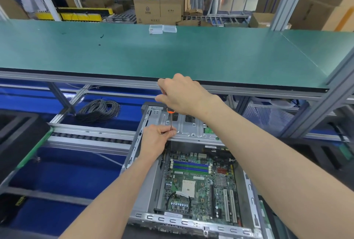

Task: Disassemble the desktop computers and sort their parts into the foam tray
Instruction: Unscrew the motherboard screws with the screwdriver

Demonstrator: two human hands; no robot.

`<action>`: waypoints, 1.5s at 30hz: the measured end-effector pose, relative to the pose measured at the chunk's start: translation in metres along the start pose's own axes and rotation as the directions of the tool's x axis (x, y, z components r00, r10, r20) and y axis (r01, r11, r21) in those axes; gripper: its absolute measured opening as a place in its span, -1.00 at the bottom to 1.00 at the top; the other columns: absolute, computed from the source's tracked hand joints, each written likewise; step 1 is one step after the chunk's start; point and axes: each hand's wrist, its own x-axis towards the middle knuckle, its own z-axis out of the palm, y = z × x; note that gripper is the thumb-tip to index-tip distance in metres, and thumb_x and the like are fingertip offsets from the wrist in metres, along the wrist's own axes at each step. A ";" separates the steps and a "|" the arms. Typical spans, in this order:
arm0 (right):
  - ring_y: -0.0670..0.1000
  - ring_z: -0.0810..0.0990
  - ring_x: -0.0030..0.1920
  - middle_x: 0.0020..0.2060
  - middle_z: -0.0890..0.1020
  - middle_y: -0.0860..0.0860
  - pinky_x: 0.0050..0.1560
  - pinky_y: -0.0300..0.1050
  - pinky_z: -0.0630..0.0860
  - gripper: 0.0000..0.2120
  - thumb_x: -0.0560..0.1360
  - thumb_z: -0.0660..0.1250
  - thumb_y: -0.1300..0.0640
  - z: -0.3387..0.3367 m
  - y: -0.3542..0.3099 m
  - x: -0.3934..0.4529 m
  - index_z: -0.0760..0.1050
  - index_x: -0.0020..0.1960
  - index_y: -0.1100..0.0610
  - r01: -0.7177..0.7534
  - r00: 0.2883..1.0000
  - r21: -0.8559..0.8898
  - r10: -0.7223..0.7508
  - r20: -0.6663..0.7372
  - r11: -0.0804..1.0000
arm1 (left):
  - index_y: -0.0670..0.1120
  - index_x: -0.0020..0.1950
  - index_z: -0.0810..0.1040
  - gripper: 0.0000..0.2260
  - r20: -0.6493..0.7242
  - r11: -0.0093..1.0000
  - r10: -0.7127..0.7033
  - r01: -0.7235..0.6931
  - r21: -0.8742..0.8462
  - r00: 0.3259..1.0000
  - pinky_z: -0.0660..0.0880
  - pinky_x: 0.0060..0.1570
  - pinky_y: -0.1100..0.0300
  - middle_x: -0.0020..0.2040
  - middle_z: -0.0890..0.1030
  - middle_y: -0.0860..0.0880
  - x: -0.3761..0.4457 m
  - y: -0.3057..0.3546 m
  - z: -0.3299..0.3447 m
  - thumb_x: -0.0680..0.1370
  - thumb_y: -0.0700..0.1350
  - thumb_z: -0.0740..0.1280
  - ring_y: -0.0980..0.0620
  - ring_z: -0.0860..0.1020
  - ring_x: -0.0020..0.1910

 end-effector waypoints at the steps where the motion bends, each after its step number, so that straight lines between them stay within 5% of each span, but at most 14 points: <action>1: 0.23 0.46 -0.15 -0.28 0.32 0.02 -0.20 0.03 0.39 -0.83 0.59 0.27 0.03 0.000 -0.002 0.001 0.35 -0.03 0.12 0.016 1.000 0.029 -0.016 0.012 0.999 | -0.05 -0.03 0.76 -0.90 0.000 1.000 -0.007 0.007 0.008 1.000 0.57 0.03 0.27 -0.17 0.74 0.08 0.000 0.000 0.000 0.48 -0.19 0.52 0.15 0.69 -0.13; 4: 0.17 0.51 -0.09 -0.18 0.49 0.03 -0.20 -0.03 0.46 -0.77 0.40 0.28 0.25 -0.002 -0.001 -0.001 0.45 0.05 0.11 0.078 0.994 0.115 -0.087 0.072 0.990 | -0.03 -0.03 0.75 -0.90 -0.005 0.999 0.003 -0.003 0.051 1.000 0.56 -0.01 0.36 -0.19 0.72 0.14 -0.001 -0.002 0.000 0.48 -0.16 0.52 0.20 0.68 -0.15; 8: 0.14 0.50 -0.13 -0.20 0.46 -0.02 -0.23 -0.04 0.42 -0.80 0.40 0.35 0.13 -0.001 0.003 -0.005 0.43 0.00 0.08 0.092 0.996 0.129 -0.094 0.009 0.987 | -0.09 0.04 0.74 -0.86 -0.049 0.984 0.077 -0.068 0.166 0.996 0.48 -0.02 0.47 -0.11 0.73 0.04 -0.006 0.003 -0.003 0.49 -0.14 0.51 0.13 0.66 -0.12; 11: 0.23 0.51 -0.11 -0.15 0.51 0.08 -0.18 0.02 0.46 -0.83 0.53 0.34 0.04 0.003 0.004 -0.004 0.36 -0.07 0.06 0.080 0.997 0.076 -0.079 -0.020 0.994 | -0.13 0.02 0.73 -0.86 -0.145 0.894 0.275 -0.198 0.401 0.950 0.49 0.04 0.20 -0.07 0.72 -0.05 -0.022 0.010 -0.009 0.52 -0.10 0.49 0.00 0.61 -0.08; 14: 0.22 0.51 -0.10 -0.15 0.55 0.09 -0.20 0.01 0.43 -0.87 0.47 0.29 0.24 0.006 0.003 -0.002 0.39 -0.03 0.08 0.098 0.995 0.089 -0.099 0.002 0.991 | -0.08 -0.07 0.71 -0.95 -0.073 0.796 0.419 -0.327 0.510 0.905 0.56 -0.12 0.20 -0.20 0.68 0.04 -0.056 0.016 0.004 0.54 -0.11 0.47 0.20 0.53 -0.30; 16: 0.22 0.53 -0.11 -0.14 0.56 0.09 -0.18 0.03 0.50 -0.79 0.41 0.26 0.30 0.006 0.002 -0.002 0.41 0.01 0.10 0.084 0.996 0.114 -0.086 0.015 0.990 | -0.03 0.05 0.68 -0.91 0.092 0.826 0.197 -0.216 0.521 0.976 0.60 0.00 0.17 -0.10 0.68 0.08 -0.078 0.018 0.025 0.59 -0.10 0.39 0.26 0.56 -0.21; 18: 0.21 0.53 -0.12 -0.14 0.57 0.09 -0.17 0.05 0.53 -0.77 0.39 0.25 0.30 0.005 0.001 -0.002 0.41 0.01 0.11 0.080 0.996 0.124 -0.083 0.018 0.989 | -0.07 0.29 0.57 -0.75 0.152 0.860 -0.089 -0.001 0.510 0.984 0.55 0.18 0.07 0.15 0.65 -0.02 -0.084 0.014 0.044 0.62 -0.11 0.31 0.07 0.61 0.06; 23: 0.22 0.52 -0.11 -0.13 0.55 0.11 -0.17 0.04 0.52 -0.79 0.39 0.24 0.29 0.006 0.003 -0.003 0.37 0.00 0.10 0.060 0.998 0.122 -0.064 0.024 0.991 | -0.26 0.47 0.22 -0.52 -0.001 0.827 -0.433 0.398 0.398 0.901 0.45 0.21 -0.06 0.31 0.48 -0.27 -0.055 0.004 0.062 0.58 -0.24 0.27 -0.22 0.47 0.28; 26: 0.23 0.51 -0.09 -0.12 0.54 0.13 -0.14 0.07 0.53 -0.77 0.42 0.25 0.28 0.006 0.006 -0.004 0.34 0.05 0.12 0.047 0.999 0.120 -0.050 0.018 0.992 | -0.26 0.40 0.35 -0.59 -0.142 0.774 -0.485 0.499 0.390 0.863 0.45 0.16 -0.07 0.33 0.48 -0.28 -0.036 -0.007 0.071 0.59 -0.21 0.33 -0.26 0.48 0.30; 30: 0.24 0.49 -0.11 -0.14 0.54 0.15 -0.10 0.14 0.55 -0.70 0.44 0.25 0.28 0.008 0.007 -0.004 0.27 0.13 0.16 0.046 0.999 0.148 -0.044 -0.014 0.988 | -0.24 0.16 0.57 -0.82 -0.227 0.728 -0.530 0.576 0.372 0.817 0.43 -0.17 0.03 0.16 0.60 -0.25 -0.024 -0.023 0.078 0.58 -0.21 0.37 -0.25 0.60 0.13; 36: 0.17 0.45 -0.15 -0.17 0.57 0.13 -0.20 0.06 0.47 -0.66 0.38 0.34 0.25 0.023 0.015 -0.004 0.29 0.08 0.11 -0.033 0.991 0.326 0.075 -0.115 0.945 | -0.25 -0.02 0.63 -0.88 -0.245 0.739 -0.489 0.547 0.393 0.837 0.42 -0.29 0.06 -0.13 0.55 -0.16 -0.018 -0.037 0.079 0.54 -0.20 0.38 -0.25 0.63 0.02; 40: 0.15 0.45 -0.23 -0.30 0.55 0.04 -0.16 0.03 0.46 -0.76 0.40 0.45 0.12 0.058 0.018 -0.014 0.38 -0.14 0.11 -0.119 0.964 0.443 0.210 -0.163 0.889 | -0.24 0.06 0.62 -0.86 -0.231 0.727 -0.464 0.517 0.452 0.855 0.43 -0.24 0.03 0.07 0.60 -0.22 -0.016 -0.043 0.082 0.55 -0.20 0.37 -0.27 0.59 0.09; 45: 0.13 0.49 -0.28 -0.38 0.55 0.04 -0.16 0.07 0.50 -0.79 0.56 0.36 0.12 0.117 0.021 -0.033 0.48 -0.22 0.16 -0.168 0.956 0.532 0.269 -0.118 0.830 | -0.19 0.10 0.62 -0.85 -0.261 0.700 -0.411 0.486 0.524 0.873 0.41 -0.18 0.02 0.13 0.60 -0.20 -0.011 -0.051 0.085 0.56 -0.23 0.32 -0.25 0.59 0.10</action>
